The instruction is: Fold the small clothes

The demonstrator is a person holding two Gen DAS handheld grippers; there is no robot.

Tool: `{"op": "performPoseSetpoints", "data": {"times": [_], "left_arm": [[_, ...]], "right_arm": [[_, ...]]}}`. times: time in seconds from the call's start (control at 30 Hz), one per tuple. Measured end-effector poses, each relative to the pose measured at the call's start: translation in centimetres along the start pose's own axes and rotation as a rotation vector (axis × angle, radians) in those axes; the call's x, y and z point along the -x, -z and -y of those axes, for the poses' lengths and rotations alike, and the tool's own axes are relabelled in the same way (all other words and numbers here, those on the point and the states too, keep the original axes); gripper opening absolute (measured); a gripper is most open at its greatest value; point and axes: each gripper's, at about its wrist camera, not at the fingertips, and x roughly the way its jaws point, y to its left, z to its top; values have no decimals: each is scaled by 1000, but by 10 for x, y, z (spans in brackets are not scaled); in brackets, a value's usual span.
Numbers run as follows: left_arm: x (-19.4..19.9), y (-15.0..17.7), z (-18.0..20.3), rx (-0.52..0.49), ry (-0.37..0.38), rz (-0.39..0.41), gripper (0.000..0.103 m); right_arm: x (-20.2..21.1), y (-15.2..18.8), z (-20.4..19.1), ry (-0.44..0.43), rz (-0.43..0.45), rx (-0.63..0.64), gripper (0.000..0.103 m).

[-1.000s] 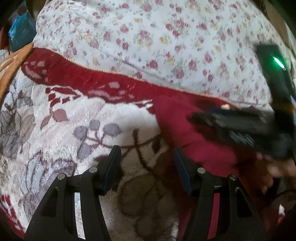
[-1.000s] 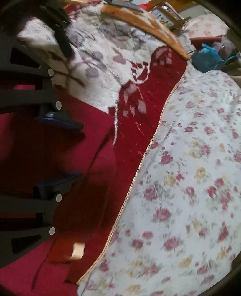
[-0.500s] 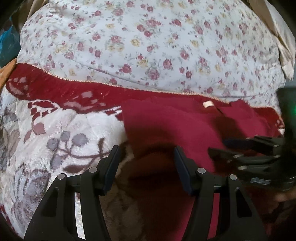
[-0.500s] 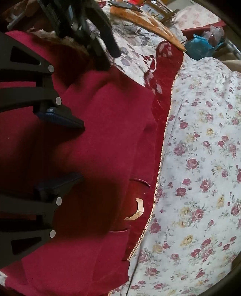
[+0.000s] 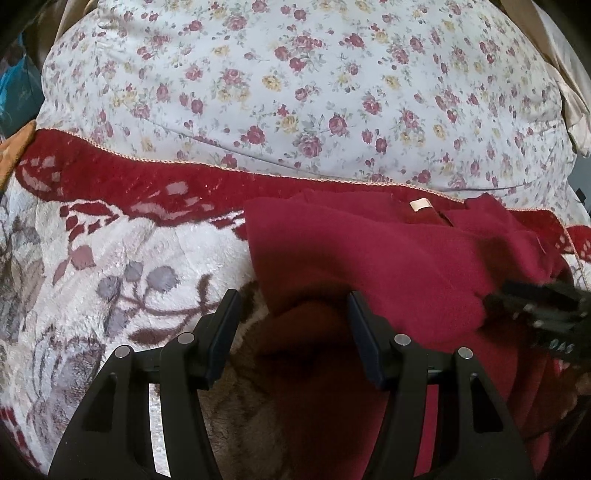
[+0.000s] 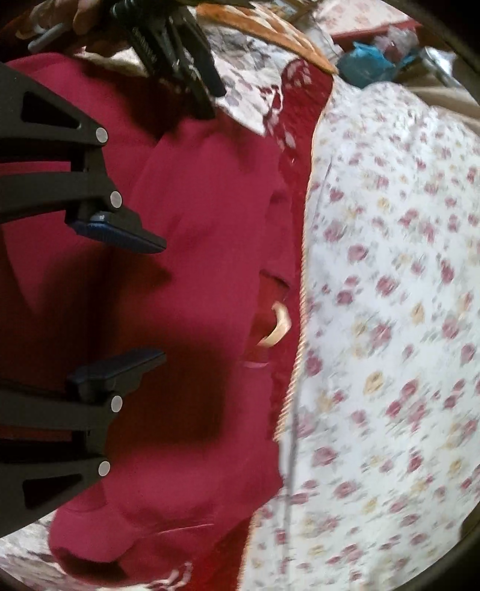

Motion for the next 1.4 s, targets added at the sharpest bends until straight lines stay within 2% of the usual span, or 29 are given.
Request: {"op": "performPoseSetpoints", "data": {"times": [0.03, 0.27, 0.37, 0.53, 0.63, 0.67, 0.73, 0.77, 0.9, 1.1, 1.17, 1.2, 1.23, 1.27, 1.3, 1.33, 1.4], "left_arm": [[-1, 0, 0, 1, 0, -3, 59], [-3, 0, 1, -5, -8, -5, 59], [-4, 0, 1, -4, -7, -9, 59], [-6, 1, 1, -5, -9, -11, 59], [-6, 1, -1, 5, 0, -13, 59], [-7, 1, -1, 6, 2, -14, 59], [-7, 1, -1, 7, 3, -14, 59], [-7, 1, -1, 6, 3, -14, 59], [-8, 0, -1, 8, 6, -17, 59], [-14, 0, -2, 6, 11, -26, 60], [-16, 0, -3, 8, 12, -30, 61], [-16, -1, -3, 10, 14, -32, 62], [-17, -1, -4, 13, 18, -34, 62], [-17, -2, -4, 14, 20, -35, 62], [-17, -2, -5, 16, 21, -36, 62], [-17, -2, -5, 17, 21, -36, 62], [-16, -2, -5, 13, 20, -34, 62]], "right_arm": [[-6, 3, 4, -20, -17, -21, 53], [7, 8, 8, -38, 22, -22, 53], [6, 13, 21, -34, 31, -49, 60], [16, 11, 28, -66, 26, 2, 60], [45, -1, 57, 12, 128, -13, 62], [54, -8, 73, 60, 154, -31, 65], [63, -23, 106, 134, 179, -85, 79], [64, -30, 123, 156, 178, -111, 79], [46, -55, 169, 234, 107, -151, 80], [-18, -79, 193, 163, -41, -134, 79], [-36, -78, 198, 140, -80, -128, 70], [-42, -78, 199, 138, -90, -123, 44], [-43, -77, 200, 131, -85, -120, 32], [-38, -75, 201, 114, -62, -123, 28], [-33, -75, 201, 106, -46, -115, 14], [-21, -74, 201, 113, -18, -102, 10], [10, -74, 205, 116, 48, -104, 10]]}}
